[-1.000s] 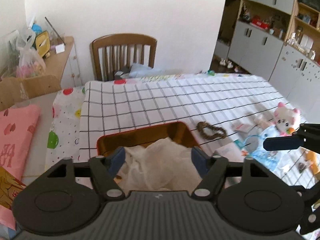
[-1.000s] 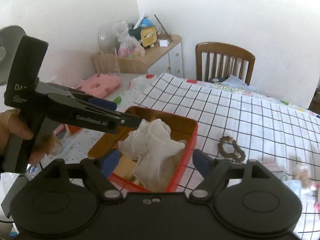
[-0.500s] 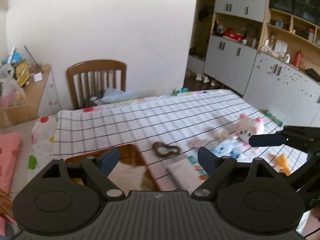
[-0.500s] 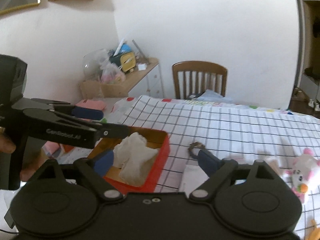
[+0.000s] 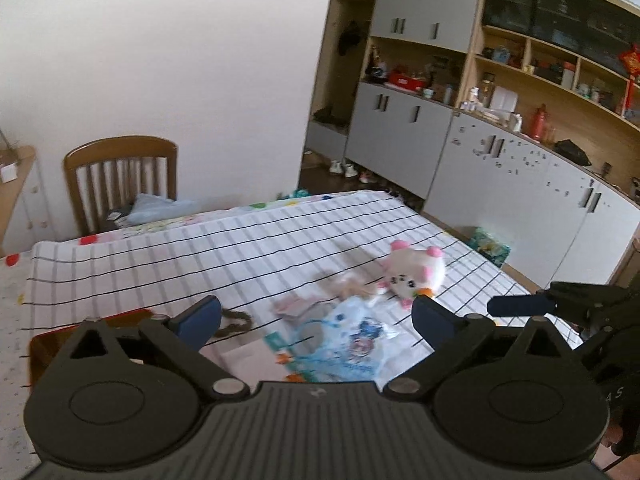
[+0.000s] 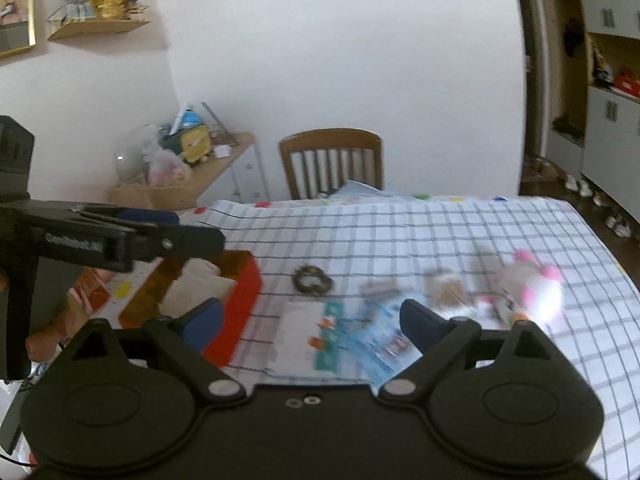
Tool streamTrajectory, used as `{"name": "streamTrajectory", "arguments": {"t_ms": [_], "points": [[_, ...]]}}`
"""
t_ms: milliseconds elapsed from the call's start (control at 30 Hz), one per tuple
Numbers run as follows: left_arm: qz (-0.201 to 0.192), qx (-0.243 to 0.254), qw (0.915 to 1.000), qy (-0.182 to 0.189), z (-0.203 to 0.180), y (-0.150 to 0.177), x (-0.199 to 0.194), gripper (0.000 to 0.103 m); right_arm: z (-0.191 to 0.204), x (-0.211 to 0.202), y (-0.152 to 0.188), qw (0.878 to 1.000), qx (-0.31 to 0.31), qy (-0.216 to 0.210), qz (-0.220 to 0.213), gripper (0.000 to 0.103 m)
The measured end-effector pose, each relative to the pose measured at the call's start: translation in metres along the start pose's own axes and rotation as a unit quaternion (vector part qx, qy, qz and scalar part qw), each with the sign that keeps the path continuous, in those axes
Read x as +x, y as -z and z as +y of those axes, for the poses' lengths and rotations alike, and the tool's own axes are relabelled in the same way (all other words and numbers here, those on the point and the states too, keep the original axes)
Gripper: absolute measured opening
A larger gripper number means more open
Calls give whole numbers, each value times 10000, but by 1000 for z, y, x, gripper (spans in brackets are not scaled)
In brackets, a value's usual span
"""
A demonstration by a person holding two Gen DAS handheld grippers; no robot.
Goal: Organize soft objects
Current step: 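Move both tools back toward the blue bag and yellow duck, then grasp the blue printed bag with the left gripper while the right gripper grasps the yellow duck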
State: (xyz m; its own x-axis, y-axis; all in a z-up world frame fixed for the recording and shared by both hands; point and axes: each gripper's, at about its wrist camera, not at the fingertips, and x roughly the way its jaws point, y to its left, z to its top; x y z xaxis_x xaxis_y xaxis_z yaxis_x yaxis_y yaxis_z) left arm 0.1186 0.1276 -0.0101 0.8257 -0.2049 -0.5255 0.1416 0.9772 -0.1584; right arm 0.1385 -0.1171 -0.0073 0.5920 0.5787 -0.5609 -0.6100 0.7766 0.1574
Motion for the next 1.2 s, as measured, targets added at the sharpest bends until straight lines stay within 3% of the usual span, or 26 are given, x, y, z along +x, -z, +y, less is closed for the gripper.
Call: {"name": "streamTrajectory", "arguments": {"t_ms": [167,667,967,1200], "points": [[66,42,9995,303,-26,6,19,103,-31,-15,16,9994,192,297,12,94],[260,37,9984,493,-90,30,98,103,-130,-39,67,9888,703,1290,254,91],[683,266,9973,19,-97,43,149,102,-177,-29,87,9823,929,1496,641,85],[1015,301,9934,-450,-81,53,186,102,-198,-13,95,9792,998,1515,913,81]]}}
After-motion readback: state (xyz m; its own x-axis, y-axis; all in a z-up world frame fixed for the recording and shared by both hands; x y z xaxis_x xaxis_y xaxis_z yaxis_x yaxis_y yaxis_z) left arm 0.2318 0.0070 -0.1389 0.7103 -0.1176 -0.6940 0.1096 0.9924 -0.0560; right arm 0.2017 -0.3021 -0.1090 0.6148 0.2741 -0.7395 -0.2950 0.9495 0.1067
